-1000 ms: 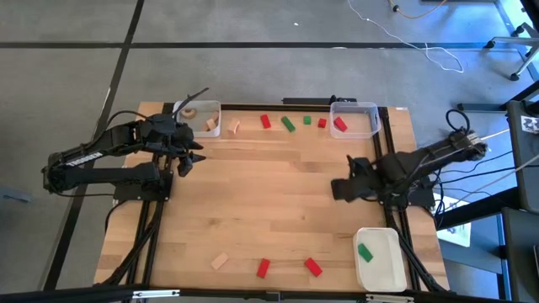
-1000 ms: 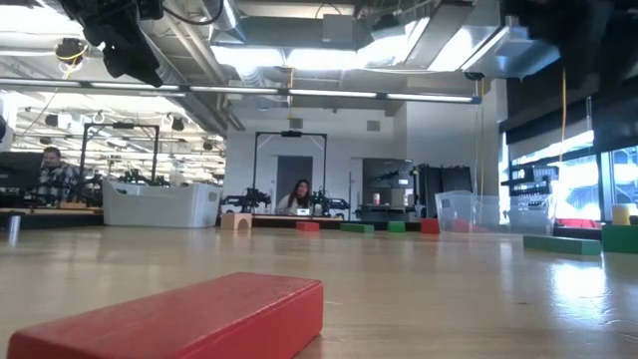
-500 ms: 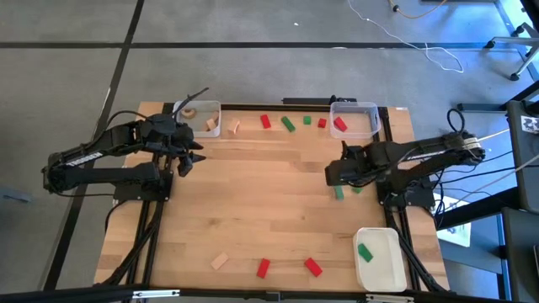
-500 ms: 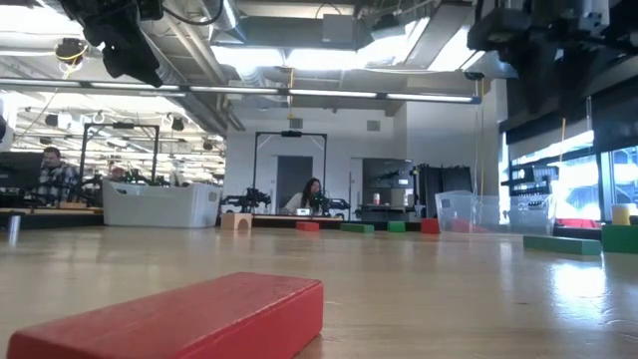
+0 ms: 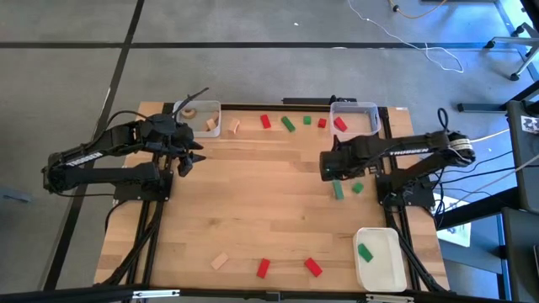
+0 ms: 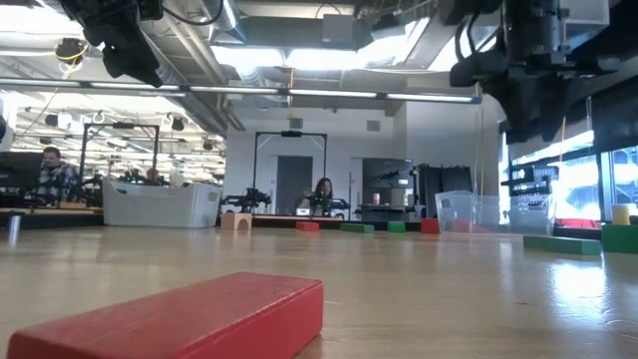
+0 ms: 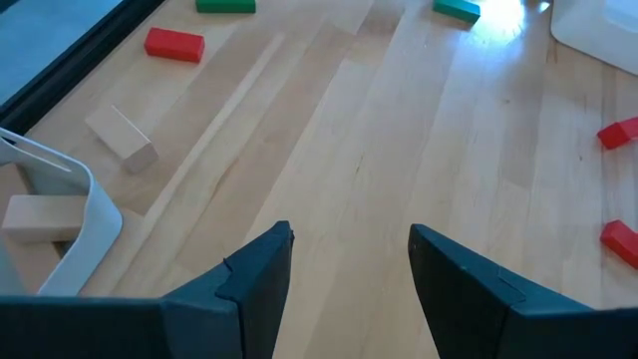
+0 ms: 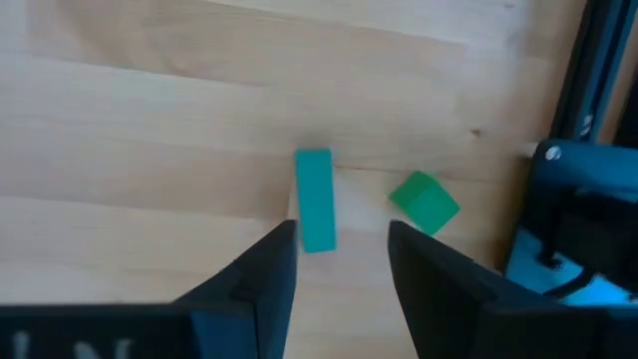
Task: Sort & place blocks by color
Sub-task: Put the dark green block into the white bin
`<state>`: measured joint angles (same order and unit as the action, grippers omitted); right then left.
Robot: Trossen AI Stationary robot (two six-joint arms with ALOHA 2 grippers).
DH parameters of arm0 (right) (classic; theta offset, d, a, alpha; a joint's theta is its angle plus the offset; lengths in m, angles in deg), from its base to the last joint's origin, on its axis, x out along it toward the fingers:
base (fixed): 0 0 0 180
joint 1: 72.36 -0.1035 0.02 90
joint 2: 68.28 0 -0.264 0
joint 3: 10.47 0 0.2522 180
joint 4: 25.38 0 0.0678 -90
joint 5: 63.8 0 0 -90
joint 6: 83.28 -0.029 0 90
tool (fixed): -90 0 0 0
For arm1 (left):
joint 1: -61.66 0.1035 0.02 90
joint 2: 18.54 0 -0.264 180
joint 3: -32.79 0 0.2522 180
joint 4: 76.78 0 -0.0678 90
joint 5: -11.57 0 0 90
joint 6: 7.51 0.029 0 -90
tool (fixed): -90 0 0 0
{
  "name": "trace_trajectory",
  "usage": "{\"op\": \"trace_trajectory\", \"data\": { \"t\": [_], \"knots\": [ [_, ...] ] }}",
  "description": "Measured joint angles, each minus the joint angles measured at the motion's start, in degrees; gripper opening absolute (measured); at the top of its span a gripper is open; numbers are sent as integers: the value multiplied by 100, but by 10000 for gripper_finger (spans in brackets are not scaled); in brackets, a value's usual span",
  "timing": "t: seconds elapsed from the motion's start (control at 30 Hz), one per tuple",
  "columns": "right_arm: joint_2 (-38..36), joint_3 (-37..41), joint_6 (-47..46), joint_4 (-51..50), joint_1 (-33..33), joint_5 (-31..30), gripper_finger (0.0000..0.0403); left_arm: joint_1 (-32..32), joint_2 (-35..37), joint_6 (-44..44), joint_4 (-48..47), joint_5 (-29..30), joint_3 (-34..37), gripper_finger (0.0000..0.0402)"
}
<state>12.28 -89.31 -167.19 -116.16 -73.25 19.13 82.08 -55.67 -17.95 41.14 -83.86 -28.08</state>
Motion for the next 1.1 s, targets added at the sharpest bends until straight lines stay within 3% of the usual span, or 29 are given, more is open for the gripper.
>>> {"op": "trace_trajectory", "data": {
  "t": [0.23,0.83,1.1],
  "knots": [
    [115,120,633,253,421,421,161,0,0,2,-2,0,0,195],
    [122,2440,1014,3139,764,1454,161,1,2,4,-2,0,0,195],
    [112,2961,945,3301,759,1542,161,2,2,-5,0,3,0,195]
  ]
}}
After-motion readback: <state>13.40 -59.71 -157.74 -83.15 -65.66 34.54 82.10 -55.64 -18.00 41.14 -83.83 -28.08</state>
